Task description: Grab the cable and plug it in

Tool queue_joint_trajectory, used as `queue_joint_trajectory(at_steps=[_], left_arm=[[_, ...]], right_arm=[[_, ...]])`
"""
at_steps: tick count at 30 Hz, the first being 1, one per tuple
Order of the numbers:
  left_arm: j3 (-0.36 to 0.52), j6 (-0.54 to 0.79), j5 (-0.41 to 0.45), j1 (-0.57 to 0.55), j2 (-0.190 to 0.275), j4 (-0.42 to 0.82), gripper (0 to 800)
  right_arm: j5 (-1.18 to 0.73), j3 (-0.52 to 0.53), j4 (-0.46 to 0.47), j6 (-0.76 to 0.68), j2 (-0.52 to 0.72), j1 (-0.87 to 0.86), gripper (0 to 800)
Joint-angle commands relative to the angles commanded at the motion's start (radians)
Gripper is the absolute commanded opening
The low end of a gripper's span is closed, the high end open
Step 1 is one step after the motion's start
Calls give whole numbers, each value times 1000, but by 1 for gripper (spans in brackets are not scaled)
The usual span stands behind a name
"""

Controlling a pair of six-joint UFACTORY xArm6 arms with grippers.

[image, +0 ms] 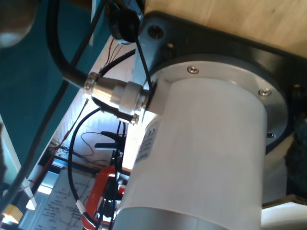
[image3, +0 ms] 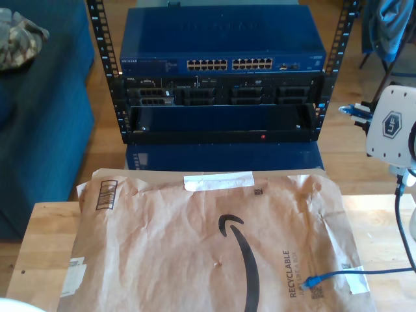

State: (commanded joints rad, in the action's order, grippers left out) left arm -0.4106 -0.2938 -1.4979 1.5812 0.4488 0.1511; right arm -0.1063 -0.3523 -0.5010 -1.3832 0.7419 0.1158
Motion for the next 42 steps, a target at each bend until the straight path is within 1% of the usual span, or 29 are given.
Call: queue_joint_trajectory(at_steps=[1, 4, 6, 9, 10, 11, 14, 20, 25, 26, 28, 30, 33, 36, 39, 41, 42], left_arm=[[3, 0, 0, 2, 5, 0, 798], [41, 2, 8, 6, 40, 2, 799], [72, 2, 60, 6, 64, -5, 799], [140, 0, 169, 6, 133, -11, 799], [160, 2, 196, 6, 155, -9, 799], [173, 2, 203, 6, 172, -9, 799], [221, 0, 239, 6, 173, -8, 798], [230, 8, 275, 6, 181, -9, 798], [267, 34, 330, 9, 216, -9, 799], [282, 51, 351, 9, 232, -9, 799], [322, 94, 422, 12, 273, -9, 799], [325, 160, 433, 37, 272, -14, 799], [330, 222, 443, 60, 267, -14, 798], [342, 333, 456, 63, 255, -34, 799], [344, 374, 482, 97, 239, -95, 799], [344, 391, 483, 109, 235, -98, 799], [345, 394, 485, 109, 222, -98, 799]], right_arm=[[0, 0, 0, 0, 0, 0, 2], [0, 2, 0, -2, 0, 0, 3], [-2, 2, 0, 0, 0, 0, 3], [-2, 3, 0, 0, 0, 0, 3], [-2, 6, 0, 0, 2, 0, 3], [-2, 8, 0, 0, 2, 0, 3], [-2, 9, 2, 0, 2, 0, 3], [-2, 17, 2, 0, 0, 2, 3], [12, -2, -2, -5, -17, 3, 1], [32, -9, -2, -5, -34, 3, 1], [58, -28, -2, -2, -63, 3, 1], [58, -48, -2, -3, -92, 14, 1], [74, -49, -2, -6, -137, 72, 1], [163, -55, -2, -3, -201, 138, 1], [180, -63, -2, -3, -226, 169, 1], [178, -58, -3, -3, -226, 169, 1], [180, -55, -3, -3, -226, 170, 1]])
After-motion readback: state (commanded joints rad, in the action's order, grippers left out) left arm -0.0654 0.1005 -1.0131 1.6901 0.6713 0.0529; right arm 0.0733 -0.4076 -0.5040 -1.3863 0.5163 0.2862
